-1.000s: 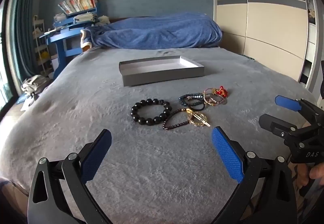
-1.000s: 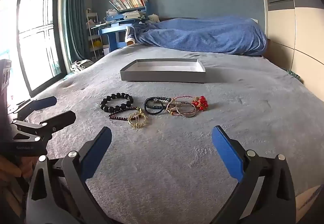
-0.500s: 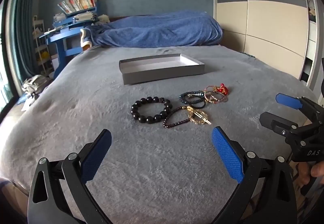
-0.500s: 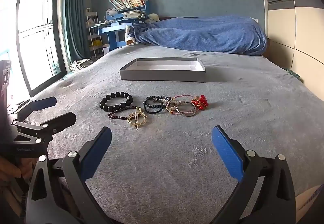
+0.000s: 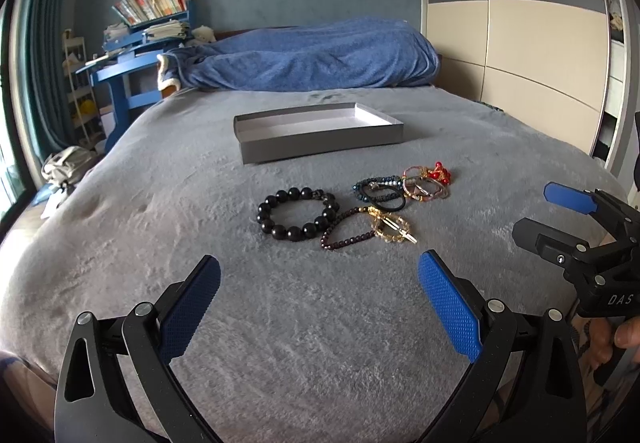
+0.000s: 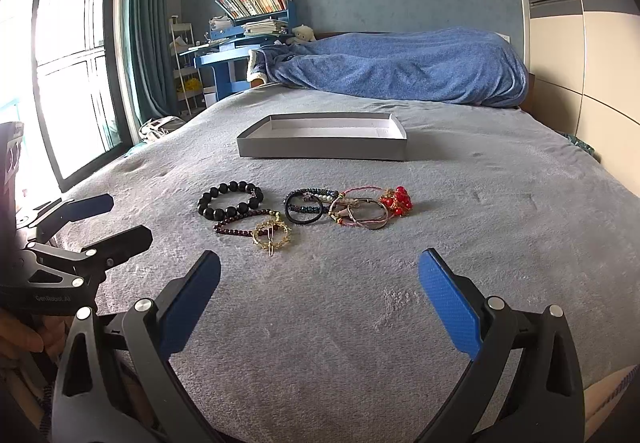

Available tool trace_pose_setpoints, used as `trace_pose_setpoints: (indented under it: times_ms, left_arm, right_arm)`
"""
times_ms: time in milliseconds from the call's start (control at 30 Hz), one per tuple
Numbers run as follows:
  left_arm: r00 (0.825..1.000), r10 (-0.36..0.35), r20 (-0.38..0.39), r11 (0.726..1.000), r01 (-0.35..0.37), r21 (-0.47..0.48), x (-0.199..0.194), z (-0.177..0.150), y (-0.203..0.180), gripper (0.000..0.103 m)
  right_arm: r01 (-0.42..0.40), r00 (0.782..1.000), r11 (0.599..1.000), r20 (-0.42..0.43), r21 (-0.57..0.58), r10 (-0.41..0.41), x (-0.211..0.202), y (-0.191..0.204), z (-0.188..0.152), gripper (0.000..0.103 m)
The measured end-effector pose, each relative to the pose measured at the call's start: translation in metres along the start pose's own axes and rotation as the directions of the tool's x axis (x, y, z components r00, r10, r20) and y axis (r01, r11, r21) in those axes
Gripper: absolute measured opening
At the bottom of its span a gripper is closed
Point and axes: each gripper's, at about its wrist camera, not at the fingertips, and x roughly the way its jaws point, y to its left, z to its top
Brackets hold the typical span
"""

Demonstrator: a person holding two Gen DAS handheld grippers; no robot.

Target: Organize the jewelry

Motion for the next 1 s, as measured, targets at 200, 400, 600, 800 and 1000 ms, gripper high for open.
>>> trace_pose_setpoints:
  times_ms: [200, 400, 600, 800, 1000]
  left_arm:
    - [1.000, -0.002, -0.006, 1.000, 0.002, 0.005, 0.0019, -0.0003, -0.0014, 0.098]
    - [1.000, -0.002, -0.008, 1.000, 0.003, 0.005, 0.0038, -0.0021, -0.0011, 0.098]
    - [1.000, -0.004, -0.009, 1.000, 0.004, 0.008, 0.0037, -0.0026, -0.0019, 0.098]
    - [1.000, -0.007, -0.013, 1.000, 0.007, 0.010, 0.0047, -0.0016, -0.0035, 0.098]
    - [1.000, -0.007, -0.014, 1.000, 0.007, 0.009, 0.0053, -0.0021, -0.0035, 0.098]
  right_arm:
    - [-0.001, 1.000, 1.000, -0.001, 0.000, 0.001, 0.0002, 0.0000, 0.0001, 0.098]
    - [0.000, 1.000, 1.000, -0.002, 0.002, 0.000, 0.0007, -0.0004, 0.0001, 0.098]
    - [-0.001, 1.000, 1.000, -0.002, 0.001, 0.001, 0.0008, -0.0006, 0.0001, 0.098]
    - [-0.001, 1.000, 1.000, -0.002, 0.002, 0.001, 0.0005, -0.0002, 0.0001, 0.098]
    - [-0.002, 1.000, 1.000, -0.002, 0.003, 0.002, 0.0006, -0.0004, 0.0001, 0.098]
